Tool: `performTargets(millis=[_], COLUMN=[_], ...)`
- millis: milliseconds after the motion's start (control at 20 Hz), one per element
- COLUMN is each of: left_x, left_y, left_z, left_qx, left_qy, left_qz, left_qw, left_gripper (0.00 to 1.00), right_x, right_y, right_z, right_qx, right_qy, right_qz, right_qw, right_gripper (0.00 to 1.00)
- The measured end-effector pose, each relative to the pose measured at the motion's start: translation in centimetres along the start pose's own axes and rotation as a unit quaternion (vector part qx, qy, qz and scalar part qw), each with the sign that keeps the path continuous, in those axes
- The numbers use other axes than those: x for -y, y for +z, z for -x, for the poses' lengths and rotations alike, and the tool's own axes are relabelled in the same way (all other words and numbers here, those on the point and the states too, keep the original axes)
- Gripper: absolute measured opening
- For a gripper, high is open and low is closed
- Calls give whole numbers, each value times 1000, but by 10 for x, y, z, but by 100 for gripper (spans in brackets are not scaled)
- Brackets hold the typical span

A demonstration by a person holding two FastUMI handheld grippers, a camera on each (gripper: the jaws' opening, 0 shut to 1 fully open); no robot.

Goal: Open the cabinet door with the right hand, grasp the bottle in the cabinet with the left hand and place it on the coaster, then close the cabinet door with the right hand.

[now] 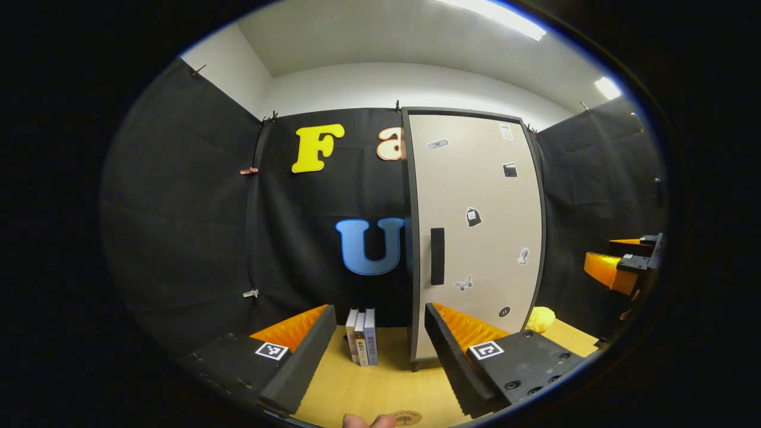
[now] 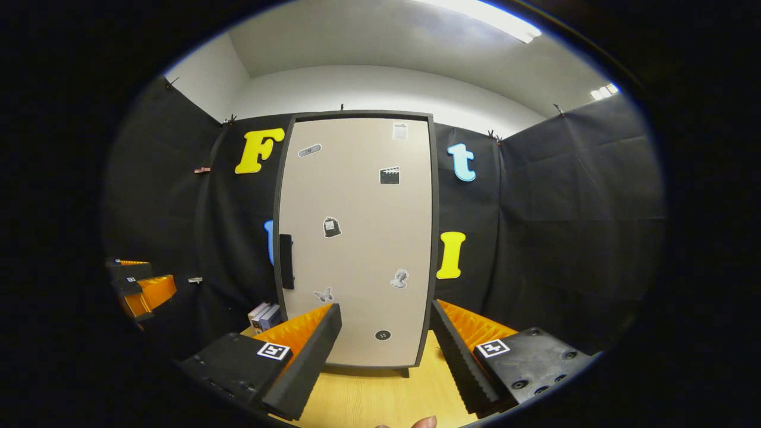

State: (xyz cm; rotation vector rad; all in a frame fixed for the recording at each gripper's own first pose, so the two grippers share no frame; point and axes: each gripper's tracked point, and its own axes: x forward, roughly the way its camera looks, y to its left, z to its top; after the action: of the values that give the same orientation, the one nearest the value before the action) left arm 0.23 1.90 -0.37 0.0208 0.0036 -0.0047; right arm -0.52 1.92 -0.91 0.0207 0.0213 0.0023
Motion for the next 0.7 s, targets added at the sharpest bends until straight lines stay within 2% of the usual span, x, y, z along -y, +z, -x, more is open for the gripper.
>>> performTargets(millis=[450,700], left_x=[-5,-15], left_y=[1,-2], left_z=[-6,-9], left_qx=[-4,-5], left_qy=[0,-4], left_qz=[-3,0], left_qw=[1000,1000], left_gripper=[95,95], right_x=[-8,-34], right_y=[-4,-4], right_z=[-5,-16], right_qx=[-1,-2], right_qy=[-4,13], right_qz=[7,1], right_qw=[1000,1000], right_gripper=[98,97])
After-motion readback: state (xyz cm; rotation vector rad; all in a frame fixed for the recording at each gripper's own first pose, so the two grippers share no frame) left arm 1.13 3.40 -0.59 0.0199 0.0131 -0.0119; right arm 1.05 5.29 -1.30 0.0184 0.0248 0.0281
